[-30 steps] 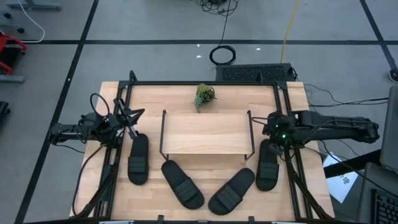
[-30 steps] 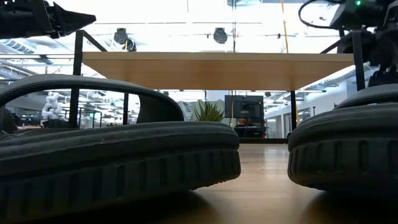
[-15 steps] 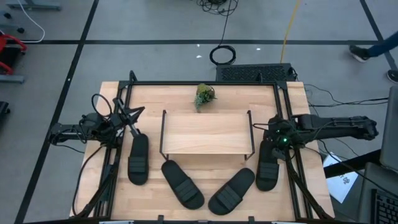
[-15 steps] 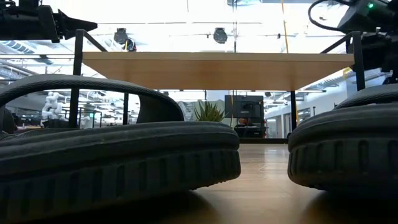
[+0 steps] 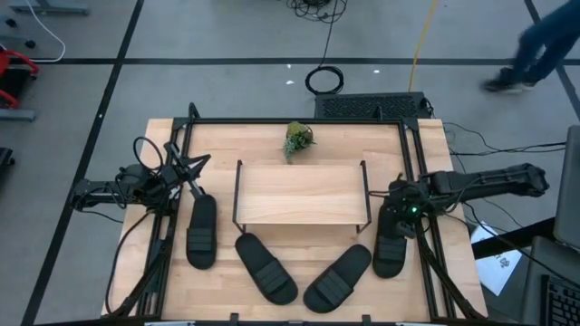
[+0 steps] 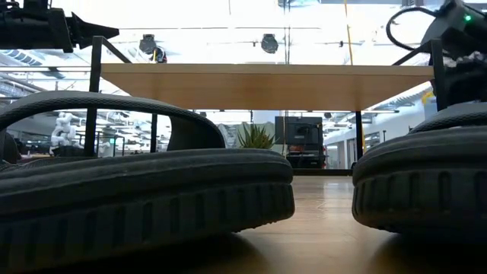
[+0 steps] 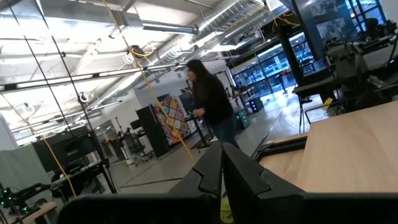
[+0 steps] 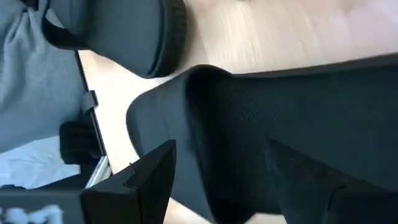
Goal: Pick and place slides into the shelf
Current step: Put the black slide on the shelf
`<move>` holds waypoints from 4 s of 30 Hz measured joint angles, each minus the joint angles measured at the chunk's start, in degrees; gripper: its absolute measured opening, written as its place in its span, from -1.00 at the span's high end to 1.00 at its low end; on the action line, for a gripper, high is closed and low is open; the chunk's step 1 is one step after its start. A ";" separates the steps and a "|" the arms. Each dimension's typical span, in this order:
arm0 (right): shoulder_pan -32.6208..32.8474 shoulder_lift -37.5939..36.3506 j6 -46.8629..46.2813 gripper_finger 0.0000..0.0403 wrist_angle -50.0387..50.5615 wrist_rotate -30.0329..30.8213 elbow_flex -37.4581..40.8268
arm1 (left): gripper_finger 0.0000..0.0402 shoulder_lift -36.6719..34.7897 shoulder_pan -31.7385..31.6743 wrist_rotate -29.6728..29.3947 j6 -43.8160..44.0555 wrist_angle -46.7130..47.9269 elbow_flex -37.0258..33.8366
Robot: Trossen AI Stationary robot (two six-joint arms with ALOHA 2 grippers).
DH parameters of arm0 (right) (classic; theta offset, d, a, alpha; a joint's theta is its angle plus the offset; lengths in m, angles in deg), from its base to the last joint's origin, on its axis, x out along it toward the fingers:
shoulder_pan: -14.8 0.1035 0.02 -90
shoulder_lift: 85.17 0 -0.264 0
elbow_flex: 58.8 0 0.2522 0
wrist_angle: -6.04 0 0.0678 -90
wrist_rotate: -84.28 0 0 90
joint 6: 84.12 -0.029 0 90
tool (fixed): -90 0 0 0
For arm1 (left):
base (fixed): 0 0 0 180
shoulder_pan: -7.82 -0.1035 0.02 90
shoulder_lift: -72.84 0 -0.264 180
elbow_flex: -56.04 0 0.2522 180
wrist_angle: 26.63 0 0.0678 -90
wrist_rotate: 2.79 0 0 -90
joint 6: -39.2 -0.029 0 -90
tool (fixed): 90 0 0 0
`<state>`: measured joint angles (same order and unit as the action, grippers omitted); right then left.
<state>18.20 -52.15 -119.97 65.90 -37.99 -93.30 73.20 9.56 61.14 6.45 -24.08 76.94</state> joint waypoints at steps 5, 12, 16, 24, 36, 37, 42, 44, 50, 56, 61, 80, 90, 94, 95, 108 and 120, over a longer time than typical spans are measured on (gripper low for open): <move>3.51 -0.02 -5.89 -0.16 -10.07 -2.35 2.58 | 0.89 0.00 0.00 0.00 -0.02 0.65 0.00; 8.74 0.00 -10.63 -0.16 -13.40 -0.79 4.95 | 0.89 0.00 0.00 0.00 -0.02 0.66 0.00; 11.18 0.00 -13.56 -0.16 -20.02 -0.65 8.28 | 0.89 0.00 0.00 0.00 -0.02 0.67 0.02; 13.58 0.01 -14.32 0.09 -30.52 -0.82 13.32 | 0.89 0.00 0.00 0.00 -0.02 0.67 0.02; 13.70 0.02 -14.15 0.97 -34.37 -0.59 12.67 | 0.89 0.00 0.00 0.00 -0.02 0.69 0.02; 13.70 0.00 -14.03 0.97 -32.73 -0.58 12.17 | 0.89 0.00 0.00 0.00 -0.02 0.68 0.02; 13.70 -0.02 -11.24 0.98 -19.87 0.91 6.40 | 0.89 0.00 0.00 0.02 0.07 0.69 0.04; 13.70 -0.02 -10.18 0.98 -15.12 1.01 4.11 | 0.89 0.00 0.00 0.02 0.04 0.69 0.02; 13.70 0.02 -6.35 0.99 -6.46 4.08 -4.30 | 0.89 0.00 0.00 0.01 0.02 0.69 0.02; 13.77 0.00 -4.41 0.99 6.75 8.35 -14.03 | 0.89 0.00 0.00 0.02 0.02 0.70 0.02; 13.75 0.00 -0.15 0.99 17.04 13.31 -22.16 | 0.89 0.00 0.00 0.02 0.02 0.69 0.02; 12.80 10.75 27.08 0.99 16.24 32.02 -49.23 | 0.89 0.00 0.00 0.02 0.00 0.69 0.02; 1.85 28.40 41.08 0.99 23.09 24.63 -69.21 | 0.89 0.00 0.00 0.07 0.15 0.69 0.02; -5.30 35.68 46.18 0.99 27.46 17.63 -76.25 | 0.89 0.00 0.00 0.07 0.02 0.71 0.02; -6.89 37.44 47.17 0.99 28.50 15.61 -77.86 | 0.89 0.00 0.00 0.07 0.02 0.70 0.02; -20.15 58.43 55.88 0.98 43.73 -4.90 -94.23 | 0.89 0.00 0.00 0.11 0.00 0.71 0.02; -23.75 63.98 56.54 0.98 43.87 -13.69 -94.15 | 0.89 0.00 0.00 0.12 -0.02 0.78 0.02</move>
<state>-5.55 11.83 -63.43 109.76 -51.68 -187.45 73.20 9.56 61.27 6.42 -23.31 76.96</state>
